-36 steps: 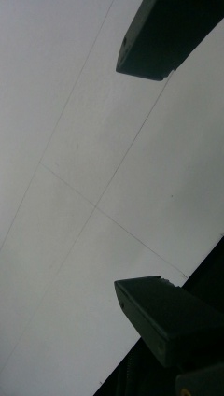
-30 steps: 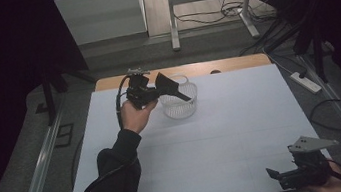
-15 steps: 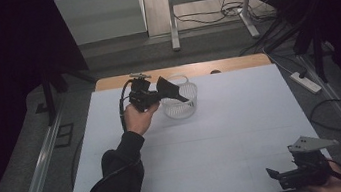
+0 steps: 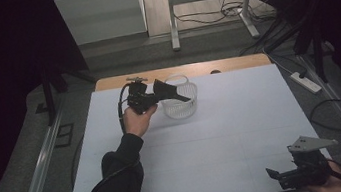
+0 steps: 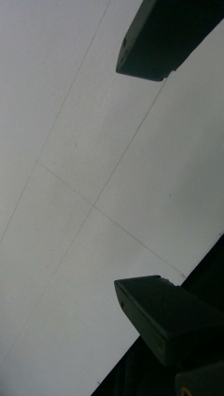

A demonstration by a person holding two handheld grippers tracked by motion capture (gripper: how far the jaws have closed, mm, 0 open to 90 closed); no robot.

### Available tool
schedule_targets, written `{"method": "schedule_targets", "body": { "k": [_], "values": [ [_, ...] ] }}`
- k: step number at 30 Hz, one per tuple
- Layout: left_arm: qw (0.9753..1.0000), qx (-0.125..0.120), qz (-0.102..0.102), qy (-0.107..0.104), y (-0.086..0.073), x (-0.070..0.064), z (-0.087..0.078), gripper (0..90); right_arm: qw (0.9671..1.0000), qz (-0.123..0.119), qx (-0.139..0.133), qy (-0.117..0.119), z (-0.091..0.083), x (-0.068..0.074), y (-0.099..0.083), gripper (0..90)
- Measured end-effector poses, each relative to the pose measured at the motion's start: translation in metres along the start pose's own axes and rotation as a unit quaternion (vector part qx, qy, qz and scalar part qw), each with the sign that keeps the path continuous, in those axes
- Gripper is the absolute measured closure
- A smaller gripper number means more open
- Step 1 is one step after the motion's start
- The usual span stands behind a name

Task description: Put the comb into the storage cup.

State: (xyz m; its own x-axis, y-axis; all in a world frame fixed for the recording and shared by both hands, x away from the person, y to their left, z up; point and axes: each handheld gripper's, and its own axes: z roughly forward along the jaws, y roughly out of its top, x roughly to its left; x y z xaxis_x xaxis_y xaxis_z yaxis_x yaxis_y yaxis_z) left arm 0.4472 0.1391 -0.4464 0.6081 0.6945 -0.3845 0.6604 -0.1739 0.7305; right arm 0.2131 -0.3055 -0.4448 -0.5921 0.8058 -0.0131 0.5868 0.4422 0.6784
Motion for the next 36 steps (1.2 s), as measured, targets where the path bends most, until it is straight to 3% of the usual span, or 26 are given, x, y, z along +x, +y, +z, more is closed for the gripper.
{"method": "schedule_targets", "body": {
  "k": [5, 19, 28, 36],
  "values": [
    [0.9998, 0.003, 0.008, 0.019, -0.0025, 0.0013, 0.0012, 80.8, 1.0000, 0.000, 0.001, 0.000, 0.0002, 0.0000, 0.0001, 0.9],
    [0.9968, 0.006, 0.034, 0.072, -0.0067, 0.0013, 0.0028, 55.6, 1.0000, 0.000, 0.002, 0.000, 0.0004, -0.0001, 0.0001, 1.0],
    [0.9957, 0.021, 0.041, 0.080, -0.0079, 0.0019, 0.0071, 39.2, 1.0000, 0.001, 0.001, 0.000, 0.0002, -0.0002, 0.0001, 1.0],
    [0.9932, 0.030, 0.058, 0.097, -0.0081, 0.0002, 0.0094, 27.4, 1.0000, 0.000, 0.001, 0.001, 0.0002, -0.0002, 0.0002, 1.0]
  ]
}}
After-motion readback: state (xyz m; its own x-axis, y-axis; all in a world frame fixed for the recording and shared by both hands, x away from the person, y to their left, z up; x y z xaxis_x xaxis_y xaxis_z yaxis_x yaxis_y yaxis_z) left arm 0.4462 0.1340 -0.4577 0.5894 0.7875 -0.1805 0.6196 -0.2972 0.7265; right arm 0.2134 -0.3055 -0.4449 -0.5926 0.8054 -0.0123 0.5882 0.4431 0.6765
